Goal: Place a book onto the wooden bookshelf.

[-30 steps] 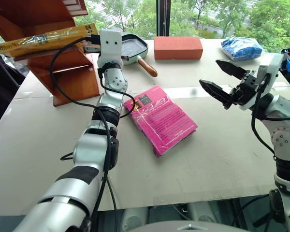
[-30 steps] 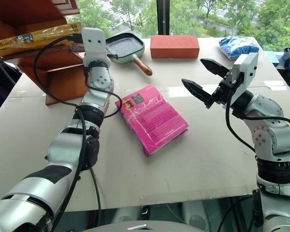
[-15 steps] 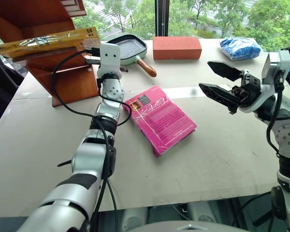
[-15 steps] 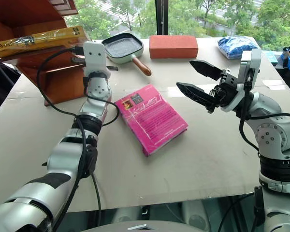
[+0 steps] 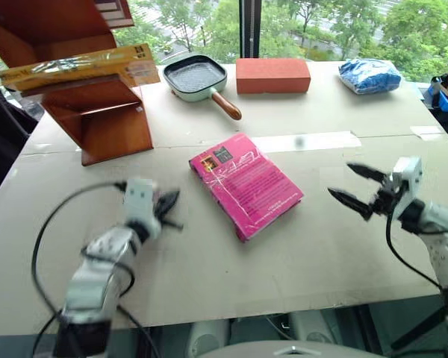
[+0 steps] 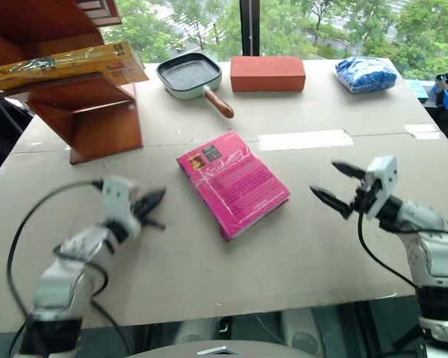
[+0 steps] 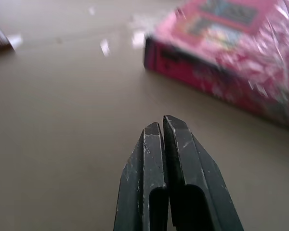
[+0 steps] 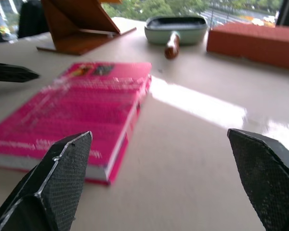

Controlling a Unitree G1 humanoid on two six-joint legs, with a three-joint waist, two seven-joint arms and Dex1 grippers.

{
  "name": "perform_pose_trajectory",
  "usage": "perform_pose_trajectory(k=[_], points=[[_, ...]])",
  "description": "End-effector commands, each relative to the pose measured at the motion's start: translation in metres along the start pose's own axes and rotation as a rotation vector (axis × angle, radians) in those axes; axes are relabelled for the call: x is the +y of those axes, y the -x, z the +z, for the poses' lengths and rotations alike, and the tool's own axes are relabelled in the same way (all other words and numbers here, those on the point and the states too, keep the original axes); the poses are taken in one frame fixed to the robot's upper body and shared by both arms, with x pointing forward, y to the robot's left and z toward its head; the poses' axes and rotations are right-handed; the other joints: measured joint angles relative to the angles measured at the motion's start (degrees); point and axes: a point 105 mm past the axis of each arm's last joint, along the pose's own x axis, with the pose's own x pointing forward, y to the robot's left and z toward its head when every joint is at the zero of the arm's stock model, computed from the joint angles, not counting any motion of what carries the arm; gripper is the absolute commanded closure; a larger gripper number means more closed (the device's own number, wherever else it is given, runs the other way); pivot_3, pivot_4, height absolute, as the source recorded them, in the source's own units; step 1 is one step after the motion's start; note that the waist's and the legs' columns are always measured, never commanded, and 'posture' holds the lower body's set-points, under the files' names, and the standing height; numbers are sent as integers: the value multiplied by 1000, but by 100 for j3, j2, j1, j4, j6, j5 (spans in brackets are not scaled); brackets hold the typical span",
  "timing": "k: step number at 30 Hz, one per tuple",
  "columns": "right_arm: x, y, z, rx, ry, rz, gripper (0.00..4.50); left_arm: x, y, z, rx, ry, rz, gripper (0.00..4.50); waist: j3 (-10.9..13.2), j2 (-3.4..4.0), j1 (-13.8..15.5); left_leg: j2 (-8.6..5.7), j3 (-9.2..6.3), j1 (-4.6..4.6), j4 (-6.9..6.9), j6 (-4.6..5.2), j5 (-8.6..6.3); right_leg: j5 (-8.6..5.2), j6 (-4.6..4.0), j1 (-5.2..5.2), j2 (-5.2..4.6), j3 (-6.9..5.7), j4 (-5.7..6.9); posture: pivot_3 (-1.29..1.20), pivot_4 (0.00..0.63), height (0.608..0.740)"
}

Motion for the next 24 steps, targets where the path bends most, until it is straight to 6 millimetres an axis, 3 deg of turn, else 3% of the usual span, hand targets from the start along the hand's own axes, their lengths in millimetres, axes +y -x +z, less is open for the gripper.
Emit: perform_pose_trajectory(k=[1, 5, 7, 8, 10, 16, 18, 24], points=[[-4, 9, -13, 27, 80, -3, 0, -27, 15, -6, 25, -62, -114, 4382, -9, 21, 18, -4, 6, 5, 0, 1, 1, -12, -22, 3, 0, 1, -2, 0, 150, 740], [-4, 15, -28, 53, 82, -9, 0, -40, 20, -11, 0, -58, -163, 4382, -8, 30, -32, -8, 17, 108, -2, 0, -1, -30, 3, 90, 2, 12, -9, 0, 150, 740], [-1, 15, -32, 56, 84, -6, 0, -44, 20, -17, 1, -86, -177, 4382, -8, 31, -38, -1, 15, 109, -2, 0, -1, -29, 1, 89, 3, 13, -6, 0, 150, 740], [0, 15, -34, 59, 87, -2, 0, -45, 20, -17, -10, -83, -184, 4162, -8, 32, -37, -1, 14, 108, -2, 0, 0, -29, 1, 88, 5, 13, -5, 0, 150, 740], [2, 15, -36, 63, 92, 2, 0, -47, 21, -16, -41, -55, -207, 3564, -9, 33, -35, -2, 16, 105, -3, 0, 0, -30, 0, 85, 9, 14, -6, 0, 150, 740], [8, 18, -42, 72, 97, 4, 0, -45, 18, -13, -70, -52, -197, 751, -9, 33, -29, -2, 18, 87, -7, 1, -1, -31, -5, 75, 17, 14, -13, 0, 150, 740], [11, 20, -43, 72, 95, 7, 0, -46, 20, -15, -61, -58, -203, 88, -9, 33, -28, -1, 17, 87, -8, 1, -1, -32, -5, 75, 18, 14, -14, 0, 150, 740], [16, 24, -42, 75, 89, 10, 0, -41, 28, -22, -24, -72, -184, 88, -10, 33, -38, 3, 15, 88, -9, 1, -1, -33, -4, 73, 18, 15, -19, 0, 150, 740]])
